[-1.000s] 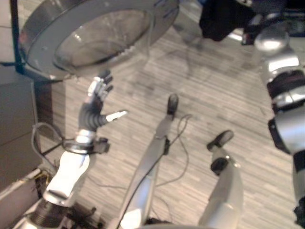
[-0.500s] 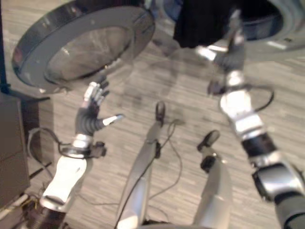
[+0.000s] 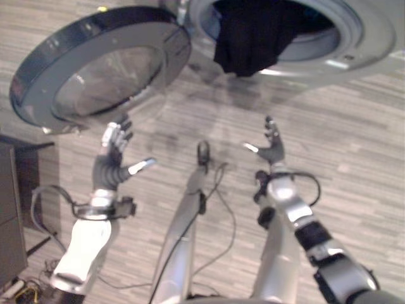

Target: Grab the laundry basket,head to the washer,open it,put in the laundry and shut it.

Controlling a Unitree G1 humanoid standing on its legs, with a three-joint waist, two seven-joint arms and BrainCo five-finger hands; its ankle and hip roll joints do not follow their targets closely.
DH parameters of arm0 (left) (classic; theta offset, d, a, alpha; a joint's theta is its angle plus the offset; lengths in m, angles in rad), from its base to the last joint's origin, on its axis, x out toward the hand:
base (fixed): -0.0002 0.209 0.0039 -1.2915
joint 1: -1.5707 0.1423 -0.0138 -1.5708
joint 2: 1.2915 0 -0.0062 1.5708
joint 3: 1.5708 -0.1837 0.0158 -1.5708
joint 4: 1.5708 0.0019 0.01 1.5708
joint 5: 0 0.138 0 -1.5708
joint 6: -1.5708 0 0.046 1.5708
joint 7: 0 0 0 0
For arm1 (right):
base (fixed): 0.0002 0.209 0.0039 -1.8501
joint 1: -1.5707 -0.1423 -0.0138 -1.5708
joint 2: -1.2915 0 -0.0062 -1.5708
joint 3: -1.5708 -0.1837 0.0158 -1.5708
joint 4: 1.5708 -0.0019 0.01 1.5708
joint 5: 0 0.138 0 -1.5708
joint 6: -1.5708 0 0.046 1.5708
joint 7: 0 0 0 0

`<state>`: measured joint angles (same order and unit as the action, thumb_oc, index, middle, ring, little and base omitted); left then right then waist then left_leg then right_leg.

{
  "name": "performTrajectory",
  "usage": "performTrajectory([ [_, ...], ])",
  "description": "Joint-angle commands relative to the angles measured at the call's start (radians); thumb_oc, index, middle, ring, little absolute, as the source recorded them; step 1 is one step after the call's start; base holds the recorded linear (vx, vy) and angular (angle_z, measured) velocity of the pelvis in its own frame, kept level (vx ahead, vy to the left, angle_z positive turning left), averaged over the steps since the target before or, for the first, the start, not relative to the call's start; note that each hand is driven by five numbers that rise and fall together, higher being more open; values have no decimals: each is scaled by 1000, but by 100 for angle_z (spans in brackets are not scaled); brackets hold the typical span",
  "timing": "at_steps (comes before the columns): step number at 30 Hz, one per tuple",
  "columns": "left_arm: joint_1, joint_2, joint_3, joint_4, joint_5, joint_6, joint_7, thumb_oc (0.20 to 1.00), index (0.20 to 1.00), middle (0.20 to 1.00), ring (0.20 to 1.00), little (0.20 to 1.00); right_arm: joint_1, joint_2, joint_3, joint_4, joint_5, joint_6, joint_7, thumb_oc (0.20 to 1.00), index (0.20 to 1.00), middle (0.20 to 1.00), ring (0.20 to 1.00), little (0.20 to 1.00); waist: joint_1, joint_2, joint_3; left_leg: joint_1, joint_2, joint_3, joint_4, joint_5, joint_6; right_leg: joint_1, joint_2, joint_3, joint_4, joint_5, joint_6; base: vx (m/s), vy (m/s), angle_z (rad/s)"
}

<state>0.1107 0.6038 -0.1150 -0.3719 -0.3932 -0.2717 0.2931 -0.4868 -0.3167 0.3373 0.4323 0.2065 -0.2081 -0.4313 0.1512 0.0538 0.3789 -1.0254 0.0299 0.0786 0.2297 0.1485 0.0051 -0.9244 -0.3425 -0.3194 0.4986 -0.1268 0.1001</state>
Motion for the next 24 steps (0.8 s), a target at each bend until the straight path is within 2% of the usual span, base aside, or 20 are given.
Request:
performTrajectory([
  [1,16,16,6,-51,22,-47,18,1000,1000,1000,1000,1000,-56,20,3,32,70,-42,-6,1000,1000,1000,1000,1000,29,19,3,-37,-21,-16,26,-110,-6,113,59,-37,-72,-41,-12,25,32,7],
  [5,14,21,-6,-45,14,-53,19,1000,1000,1000,1000,1000,-171,40,-36,158,128,-56,-38,1000,1000,1000,1000,1000,54,44,2,-47,-31,-21,32,-116,-4,100,48,-38,-47,-52,-10,21,23,4],
  [7,23,21,-14,-44,-2,-60,15,1000,1000,1000,1000,1000,-278,31,-97,258,176,-71,-79,1000,1000,1000,1000,1000,83,67,2,-57,-41,-23,42,-122,-2,88,36,-42,-20,-64,-8,32,30,5],
  [8,19,21,-15,-43,-2,-60,15,1000,1000,1000,1000,1000,-285,29,-99,266,179,-74,-77,1000,1000,1000,1000,1000,84,67,4,-58,-41,-23,44,-123,-2,87,35,-43,-18,-65,-8,24,13,9],
  [12,0,10,-26,-32,-6,-62,5,1000,1000,1000,1000,1000,-378,-37,-208,336,236,-103,-140,1000,1000,1000,1000,1000,125,103,4,-76,-58,-32,57,-130,-2,70,15,-51,20,-88,-4,44,1,19],
  [18,-19,3,-53,-20,-7,-63,-1,1000,1000,1000,1000,1000,-436,-75,-258,394,282,-125,-166,1000,1000,1000,1000,1000,150,120,0,-92,-70,-39,71,-140,3,59,1,-55,46,-105,0,39,4,16],
  [24,-36,-3,-79,-14,-11,-58,-7,1000,1000,1000,1000,1000,-475,-56,-290,472,385,-158,-150,1000,1000,1000,1000,1000,170,135,-2,-114,-79,-38,98,-153,7,41,-9,-53,70,-120,-1,35,9,3],
])
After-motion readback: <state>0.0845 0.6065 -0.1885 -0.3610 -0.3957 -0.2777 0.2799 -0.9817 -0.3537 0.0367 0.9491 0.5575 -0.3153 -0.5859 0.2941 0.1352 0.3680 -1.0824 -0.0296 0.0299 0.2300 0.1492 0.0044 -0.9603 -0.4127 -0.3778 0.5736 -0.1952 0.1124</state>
